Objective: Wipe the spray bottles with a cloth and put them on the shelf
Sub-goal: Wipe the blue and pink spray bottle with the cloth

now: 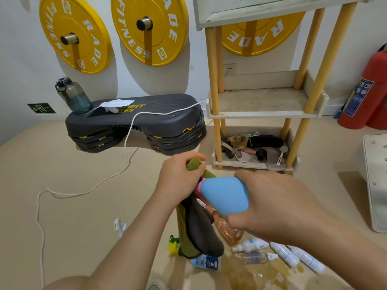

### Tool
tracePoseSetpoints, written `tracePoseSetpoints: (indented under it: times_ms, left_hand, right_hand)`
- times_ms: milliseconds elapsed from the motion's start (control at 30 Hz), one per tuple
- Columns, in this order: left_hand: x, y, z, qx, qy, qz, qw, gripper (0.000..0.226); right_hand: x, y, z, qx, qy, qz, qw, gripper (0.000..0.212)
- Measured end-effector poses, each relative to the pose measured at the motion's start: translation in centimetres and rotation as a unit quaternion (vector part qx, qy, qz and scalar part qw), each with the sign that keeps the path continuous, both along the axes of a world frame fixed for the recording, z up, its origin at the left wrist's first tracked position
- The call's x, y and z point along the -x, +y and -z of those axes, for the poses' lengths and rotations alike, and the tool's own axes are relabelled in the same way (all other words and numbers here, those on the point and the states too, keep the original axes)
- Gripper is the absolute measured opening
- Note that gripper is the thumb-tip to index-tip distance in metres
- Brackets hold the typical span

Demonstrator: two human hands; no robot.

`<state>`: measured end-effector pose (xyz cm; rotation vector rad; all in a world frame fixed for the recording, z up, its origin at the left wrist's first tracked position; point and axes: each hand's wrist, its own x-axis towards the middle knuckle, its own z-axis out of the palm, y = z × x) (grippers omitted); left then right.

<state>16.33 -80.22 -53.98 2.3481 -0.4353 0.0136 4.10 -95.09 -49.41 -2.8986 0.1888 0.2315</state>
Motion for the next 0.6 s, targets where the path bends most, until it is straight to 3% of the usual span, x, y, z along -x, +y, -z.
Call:
tracePoseSetpoints:
  times_ms: [167,267,367,467,533,600]
  left_hand:
    - [0.1,0.0,2.4,-0.078,-0.184,0.055,0.978,0.032]
    - [0.0,0.0,2.1,-0.036,-0.255,0.017,0.966,0.034]
    - [-0.1,-0.1,1.2,0.052,-0.248,-0.069,0.965,0.026]
    - [-1.6,1.3,-0.9,0.19,-0.161,-0.168,0.954,0.015]
    - [-1.6,1.4,-1.8,0.246,-0.088,-0.119,0.958,0.013]
    - [-0.4,0.2,-1.5,0.188,-0.041,-0.001,0.981,0.018]
  right_hand:
    - [-0.4,-0.6,1.6,-0.066,0.039,0.021,0.997,0.049]
    - [-0.9,-1.1,1.9,-0.131,0.044,0.038,0.99,0.054]
    - [-1.2,-1.9,1.8,-0.225,0.082,0.083,0.967,0.052]
    - [-1.3,-3.1,2.1,-0.304,0.096,0.131,0.939,0.047]
    - [-1.4,-3.1,2.0,-0.353,0.09,0.136,0.921,0.045]
    - [-1.3,-2.3,1.6,-0.353,0.081,0.12,0.924,0.044]
